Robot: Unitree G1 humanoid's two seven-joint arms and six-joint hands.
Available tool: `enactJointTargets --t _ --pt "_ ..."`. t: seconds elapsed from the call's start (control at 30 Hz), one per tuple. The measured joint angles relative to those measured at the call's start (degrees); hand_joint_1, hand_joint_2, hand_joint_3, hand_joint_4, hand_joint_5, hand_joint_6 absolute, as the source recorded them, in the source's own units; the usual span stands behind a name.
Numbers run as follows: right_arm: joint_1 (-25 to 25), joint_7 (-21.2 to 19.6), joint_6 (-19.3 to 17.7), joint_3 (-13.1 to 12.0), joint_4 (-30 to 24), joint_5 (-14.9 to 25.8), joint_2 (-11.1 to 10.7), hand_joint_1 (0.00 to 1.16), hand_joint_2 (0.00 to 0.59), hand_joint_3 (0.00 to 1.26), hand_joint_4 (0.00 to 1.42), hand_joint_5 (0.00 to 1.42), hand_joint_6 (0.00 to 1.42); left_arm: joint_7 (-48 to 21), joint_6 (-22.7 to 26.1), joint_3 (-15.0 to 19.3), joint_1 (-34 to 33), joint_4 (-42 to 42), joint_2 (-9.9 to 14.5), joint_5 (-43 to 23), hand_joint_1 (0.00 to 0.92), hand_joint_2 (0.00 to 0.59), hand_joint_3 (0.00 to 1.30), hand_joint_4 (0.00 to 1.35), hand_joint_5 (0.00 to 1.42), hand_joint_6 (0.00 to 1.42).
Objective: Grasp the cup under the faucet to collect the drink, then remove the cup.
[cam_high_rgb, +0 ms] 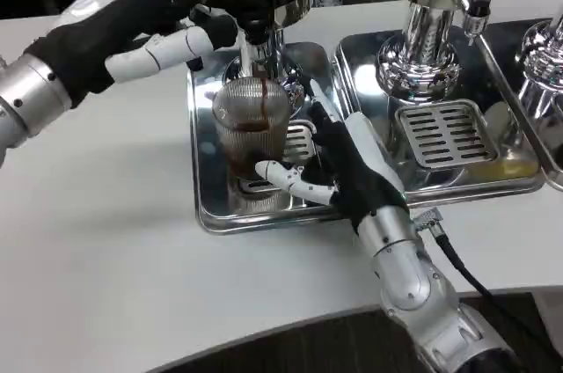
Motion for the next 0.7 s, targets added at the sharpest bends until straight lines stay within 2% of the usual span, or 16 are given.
enactJointTargets --t 0.33,0.53,0.7 --pt "-0.77 -0.36 -0.65 0.0 2.54 0.16 0.82 0.61 0.19 0.0 0.0 0.07 0.18 1.84 0.87 3.52 1.75 -0.11 0.44 0.05 0.012 0.101 0.28 0.34 0.42 0.7" --pt "-1.74 -1.05 -1.09 -0.01 3.66 0.21 1.06 0.61 0.192 0.0 0.0 0.07 0.18 3.6 2.05 5.3 1.94 -0.11 2.4 0.24 0.0 0.103 0.3 0.33 0.42 0.68" --pt "-2.76 -1.41 -1.66 -0.26 5.58 0.46 1.37 0.6 0.19 0.0 0.0 0.08 0.18 5.13 2.91 5.86 2.73 -0.54 3.11 0.42 0.01 0.111 0.3 0.33 0.42 0.68"
